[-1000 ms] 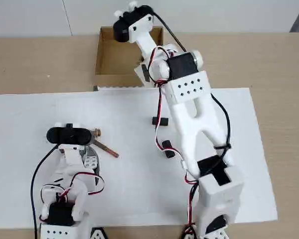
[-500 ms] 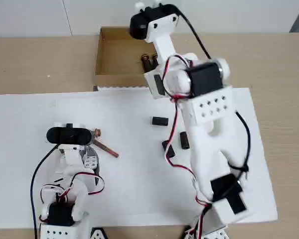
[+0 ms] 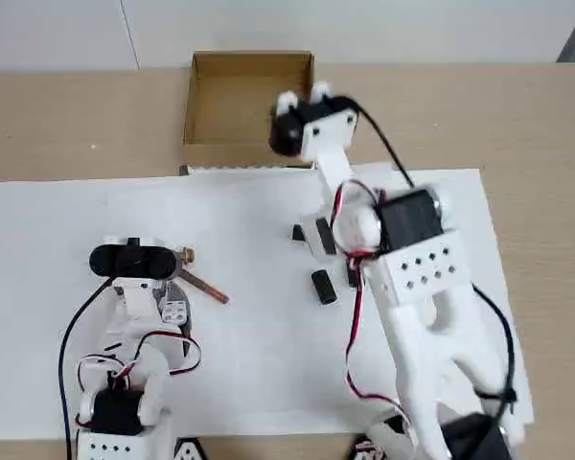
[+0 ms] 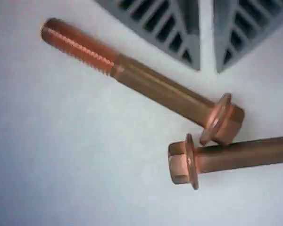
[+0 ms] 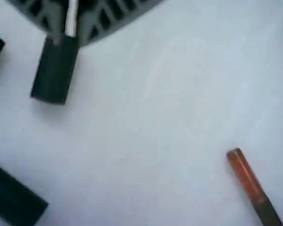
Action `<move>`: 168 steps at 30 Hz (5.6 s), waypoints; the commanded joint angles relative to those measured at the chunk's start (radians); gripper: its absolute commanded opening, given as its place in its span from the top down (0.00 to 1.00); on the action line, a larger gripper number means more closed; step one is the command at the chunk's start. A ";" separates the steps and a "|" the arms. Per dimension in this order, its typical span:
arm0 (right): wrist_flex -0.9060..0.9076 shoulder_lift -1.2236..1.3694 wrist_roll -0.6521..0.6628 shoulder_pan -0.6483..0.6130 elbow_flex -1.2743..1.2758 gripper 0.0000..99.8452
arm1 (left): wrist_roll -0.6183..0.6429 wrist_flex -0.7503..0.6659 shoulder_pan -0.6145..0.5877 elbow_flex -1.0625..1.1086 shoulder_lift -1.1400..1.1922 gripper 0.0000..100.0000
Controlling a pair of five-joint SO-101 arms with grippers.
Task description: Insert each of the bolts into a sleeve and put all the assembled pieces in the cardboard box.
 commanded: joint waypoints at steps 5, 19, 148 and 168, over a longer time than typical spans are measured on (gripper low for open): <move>-0.229 -0.153 -0.044 0.073 0.354 0.96 | -0.003 0.006 -0.006 -0.002 -0.011 0.99; -0.453 -0.042 -0.049 0.102 0.580 0.88 | -0.002 0.006 -0.006 -0.002 -0.011 0.99; -0.067 -0.805 -0.187 0.297 0.726 1.00 | 0.695 0.339 -0.302 -1.135 1.643 0.94; -0.065 -0.803 -0.187 0.302 0.727 1.00 | 0.695 0.149 -0.307 -0.983 1.651 0.87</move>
